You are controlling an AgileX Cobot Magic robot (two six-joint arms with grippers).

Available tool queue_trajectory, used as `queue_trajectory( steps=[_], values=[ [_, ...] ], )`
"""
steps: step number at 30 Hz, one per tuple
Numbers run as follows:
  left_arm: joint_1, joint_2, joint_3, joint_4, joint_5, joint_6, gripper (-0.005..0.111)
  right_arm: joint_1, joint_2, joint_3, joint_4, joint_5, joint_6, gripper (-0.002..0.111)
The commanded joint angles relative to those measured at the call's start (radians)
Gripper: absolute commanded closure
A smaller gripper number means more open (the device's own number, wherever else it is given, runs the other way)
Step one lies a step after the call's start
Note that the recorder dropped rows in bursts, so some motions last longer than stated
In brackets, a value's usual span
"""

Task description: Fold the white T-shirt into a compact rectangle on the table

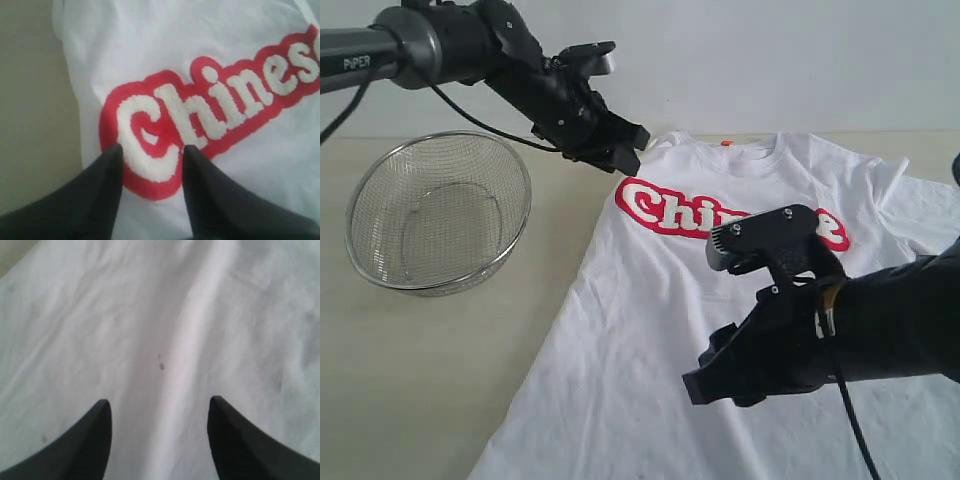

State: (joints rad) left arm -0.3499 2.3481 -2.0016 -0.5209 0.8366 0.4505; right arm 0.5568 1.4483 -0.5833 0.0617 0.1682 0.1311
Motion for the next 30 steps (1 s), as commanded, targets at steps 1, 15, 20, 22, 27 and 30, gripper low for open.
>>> queue_trajectory(
  steps=[1, 15, 20, 22, 27, 30],
  values=[
    [0.014, 0.075, -0.129, 0.025, 0.019, -0.130, 0.070, -0.001, -0.006, 0.004, -0.008, -0.027, -0.007, 0.057],
    [0.043, 0.249, -0.373, 0.277, 0.091, -0.316, 0.070, -0.001, 0.121, 0.004, -0.008, -0.072, -0.017, 0.057],
    [0.036, 0.282, -0.373, 0.276, 0.122, -0.283, 0.071, -0.001, 0.121, 0.004, -0.008, -0.079, -0.026, 0.057],
    [0.031, 0.289, -0.373, 0.276, 0.129, -0.283, 0.071, -0.001, 0.121, 0.004, -0.008, -0.079, -0.029, 0.057],
    [0.010, 0.296, -0.373, 0.270, 0.137, -0.266, 0.071, -0.001, 0.121, 0.002, -0.008, -0.079, -0.031, 0.057],
    [-0.006, 0.296, -0.373, 0.270, 0.123, -0.240, 0.071, -0.001, 0.121, 0.002, -0.008, -0.081, -0.032, 0.057]
  ],
)
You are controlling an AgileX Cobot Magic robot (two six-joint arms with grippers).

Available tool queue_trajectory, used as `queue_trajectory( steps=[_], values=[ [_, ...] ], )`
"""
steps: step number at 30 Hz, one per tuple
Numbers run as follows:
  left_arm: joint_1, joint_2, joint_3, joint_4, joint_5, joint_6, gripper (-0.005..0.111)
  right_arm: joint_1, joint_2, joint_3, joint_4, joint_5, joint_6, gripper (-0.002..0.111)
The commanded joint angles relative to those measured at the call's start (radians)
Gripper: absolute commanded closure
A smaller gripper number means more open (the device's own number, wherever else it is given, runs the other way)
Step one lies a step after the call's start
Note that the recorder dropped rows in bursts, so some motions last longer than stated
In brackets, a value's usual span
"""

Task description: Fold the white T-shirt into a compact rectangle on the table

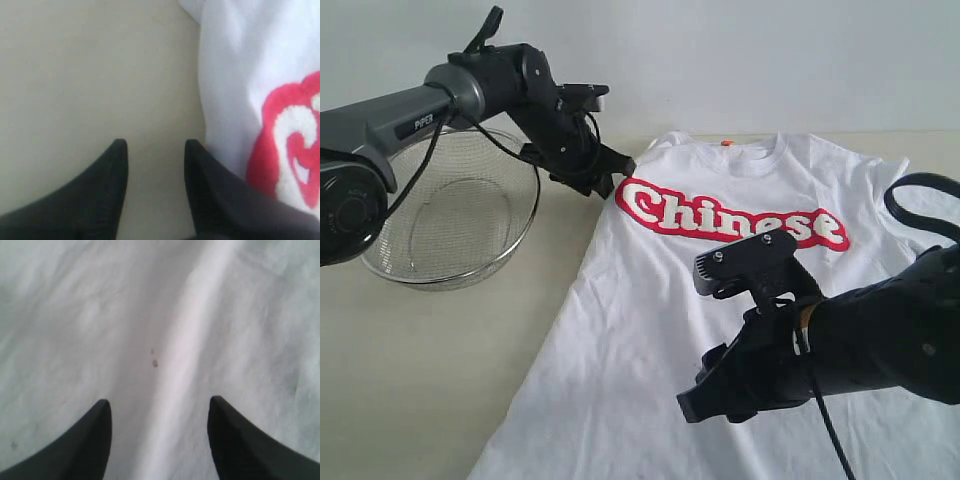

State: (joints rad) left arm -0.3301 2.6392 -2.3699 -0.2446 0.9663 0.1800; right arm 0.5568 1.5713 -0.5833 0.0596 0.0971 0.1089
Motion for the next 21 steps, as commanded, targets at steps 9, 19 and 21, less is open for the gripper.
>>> queue_trajectory(
  steps=[9, 19, 21],
  values=[
    [-0.040, -0.004, -0.004, -0.006, 0.008, 0.049, 0.071, -0.001, -0.002, 0.002, -0.006, -0.009, -0.014, 0.057],
    [-0.042, -0.068, -0.004, -0.162, 0.008, 0.106, 0.076, -0.001, -0.002, 0.002, -0.006, -0.020, -0.014, 0.057],
    [-0.049, -0.068, -0.004, -0.203, 0.012, 0.109, 0.076, -0.001, -0.002, 0.002, -0.006, -0.020, -0.014, 0.057]
  ],
)
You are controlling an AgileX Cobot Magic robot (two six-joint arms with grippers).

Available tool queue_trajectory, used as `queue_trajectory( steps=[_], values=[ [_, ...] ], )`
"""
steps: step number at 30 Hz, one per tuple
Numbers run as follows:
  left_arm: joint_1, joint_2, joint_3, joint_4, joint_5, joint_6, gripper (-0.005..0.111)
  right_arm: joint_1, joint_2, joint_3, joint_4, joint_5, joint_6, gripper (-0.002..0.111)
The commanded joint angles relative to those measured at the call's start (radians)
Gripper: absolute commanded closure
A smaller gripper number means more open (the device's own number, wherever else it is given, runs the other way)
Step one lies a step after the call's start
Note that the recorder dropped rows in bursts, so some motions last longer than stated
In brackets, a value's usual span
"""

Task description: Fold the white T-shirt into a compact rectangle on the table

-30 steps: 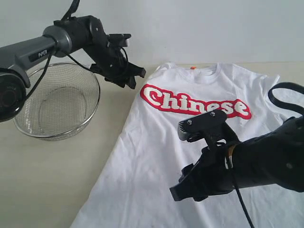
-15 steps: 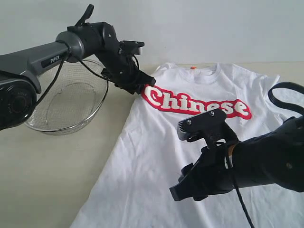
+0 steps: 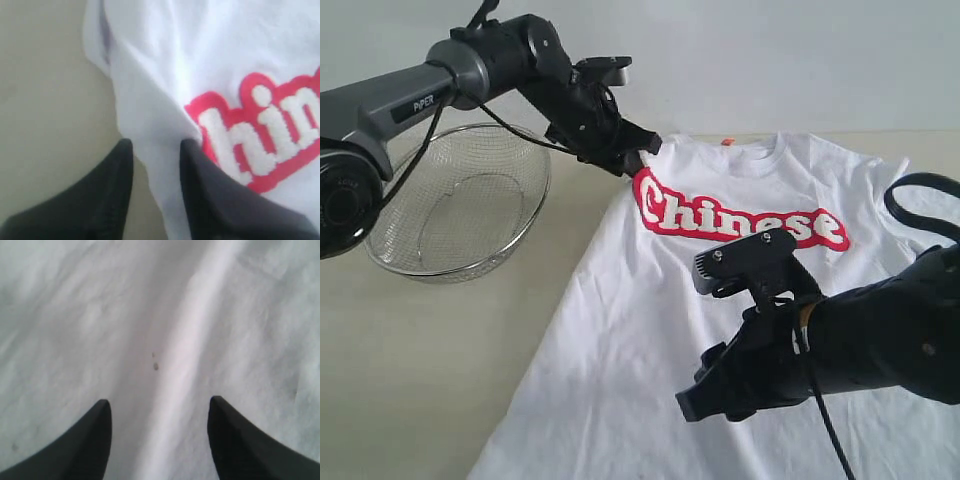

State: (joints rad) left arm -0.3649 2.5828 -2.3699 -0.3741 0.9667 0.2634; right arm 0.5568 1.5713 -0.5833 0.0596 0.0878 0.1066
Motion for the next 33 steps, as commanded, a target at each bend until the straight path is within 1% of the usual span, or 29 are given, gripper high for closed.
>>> queue_trajectory(
  steps=[1, 4, 12, 17, 24, 27, 28, 29, 31, 33],
  values=[
    [-0.027, -0.012, -0.004, -0.071, 0.009, 0.025, 0.076, -0.001, -0.002, 0.002, -0.006, -0.011, -0.011, 0.057],
    [-0.050, -0.012, -0.004, -0.073, -0.002, 0.025, 0.076, -0.001, -0.002, 0.002, -0.006, -0.009, -0.011, 0.057],
    [-0.165, -0.012, -0.004, -0.081, -0.033, 0.062, 0.076, -0.001, -0.002, 0.002, -0.006, -0.009, -0.011, 0.057],
    [-0.192, -0.012, -0.004, -0.081, -0.035, 0.070, 0.076, -0.001, -0.002, 0.002, -0.006, -0.009, -0.011, 0.057],
    [-0.192, -0.012, -0.004, -0.072, -0.033, 0.070, 0.076, -0.001, -0.002, 0.002, -0.006, -0.002, -0.011, 0.057],
    [-0.192, -0.019, -0.004, 0.006, -0.013, 0.074, 0.076, -0.001, -0.002, 0.002, -0.006, 0.003, -0.011, 0.057],
    [-0.192, -0.028, -0.004, 0.087, -0.009, 0.056, 0.076, -0.001, -0.002, 0.002, -0.006, 0.005, -0.011, 0.057],
    [-0.186, -0.034, -0.004, 0.149, -0.003, 0.011, 0.076, -0.001, -0.002, 0.002, -0.006, 0.008, -0.013, 0.057],
    [-0.167, -0.047, -0.004, 0.280, 0.024, -0.127, 0.076, -0.001, -0.002, 0.002, -0.006, 0.012, -0.015, 0.057],
    [-0.138, -0.047, -0.004, 0.316, 0.058, -0.160, 0.071, -0.001, -0.002, 0.002, -0.006, 0.008, -0.015, 0.057]
  ],
)
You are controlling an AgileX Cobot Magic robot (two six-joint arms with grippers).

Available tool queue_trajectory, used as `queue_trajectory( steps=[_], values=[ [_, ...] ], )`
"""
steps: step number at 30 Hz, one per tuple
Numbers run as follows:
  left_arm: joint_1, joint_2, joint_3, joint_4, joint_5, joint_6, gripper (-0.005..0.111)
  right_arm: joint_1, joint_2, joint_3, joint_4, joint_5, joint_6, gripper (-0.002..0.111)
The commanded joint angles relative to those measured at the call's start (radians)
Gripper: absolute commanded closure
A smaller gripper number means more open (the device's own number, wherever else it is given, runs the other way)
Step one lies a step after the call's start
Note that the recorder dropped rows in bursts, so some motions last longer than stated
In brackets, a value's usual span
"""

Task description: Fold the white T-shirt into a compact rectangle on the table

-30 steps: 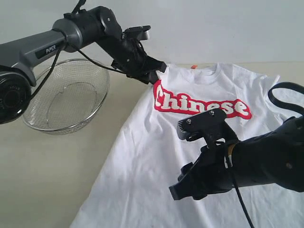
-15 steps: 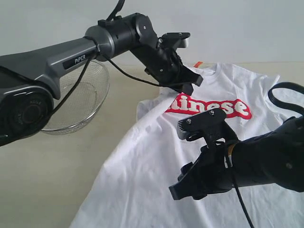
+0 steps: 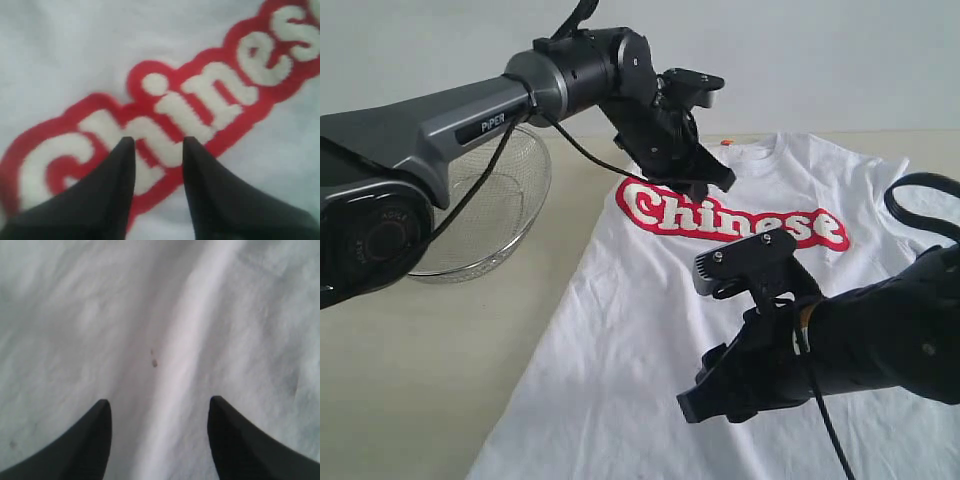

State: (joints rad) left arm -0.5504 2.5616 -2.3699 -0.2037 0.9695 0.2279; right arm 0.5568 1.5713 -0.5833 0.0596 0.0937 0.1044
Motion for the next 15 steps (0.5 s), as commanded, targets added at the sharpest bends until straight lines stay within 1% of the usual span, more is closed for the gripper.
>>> queue_trajectory(
  steps=[1, 2, 5, 6, 10, 12, 14, 15],
  values=[
    [0.067, -0.024, -0.004, 0.136, 0.069, -0.125, 0.067, -0.001, -0.002, 0.002, -0.006, 0.002, -0.013, 0.057],
    [0.085, -0.020, -0.004, 0.123, 0.075, -0.122, 0.063, -0.001, -0.002, 0.002, -0.006, 0.000, -0.013, 0.057],
    [0.130, -0.009, -0.004, 0.076, 0.074, -0.125, 0.041, -0.001, -0.002, 0.002, -0.006, 0.000, -0.013, 0.057],
    [0.137, -0.006, -0.004, 0.076, 0.074, -0.132, 0.041, -0.001, -0.002, 0.002, -0.006, 0.000, -0.013, 0.057],
    [0.146, 0.043, -0.004, 0.080, 0.074, -0.134, 0.046, -0.001, -0.002, 0.002, -0.006, 0.000, -0.013, 0.057],
    [0.140, 0.063, -0.004, 0.055, 0.068, -0.134, 0.053, -0.001, -0.002, 0.002, -0.006, 0.000, -0.013, 0.057],
    [0.140, 0.077, -0.004, 0.055, 0.067, -0.131, 0.065, -0.001, -0.002, 0.002, -0.006, 0.004, -0.013, 0.057],
    [0.140, 0.078, -0.004, 0.053, 0.069, -0.131, 0.067, -0.001, -0.002, 0.002, -0.006, 0.004, -0.013, 0.057]
  ],
)
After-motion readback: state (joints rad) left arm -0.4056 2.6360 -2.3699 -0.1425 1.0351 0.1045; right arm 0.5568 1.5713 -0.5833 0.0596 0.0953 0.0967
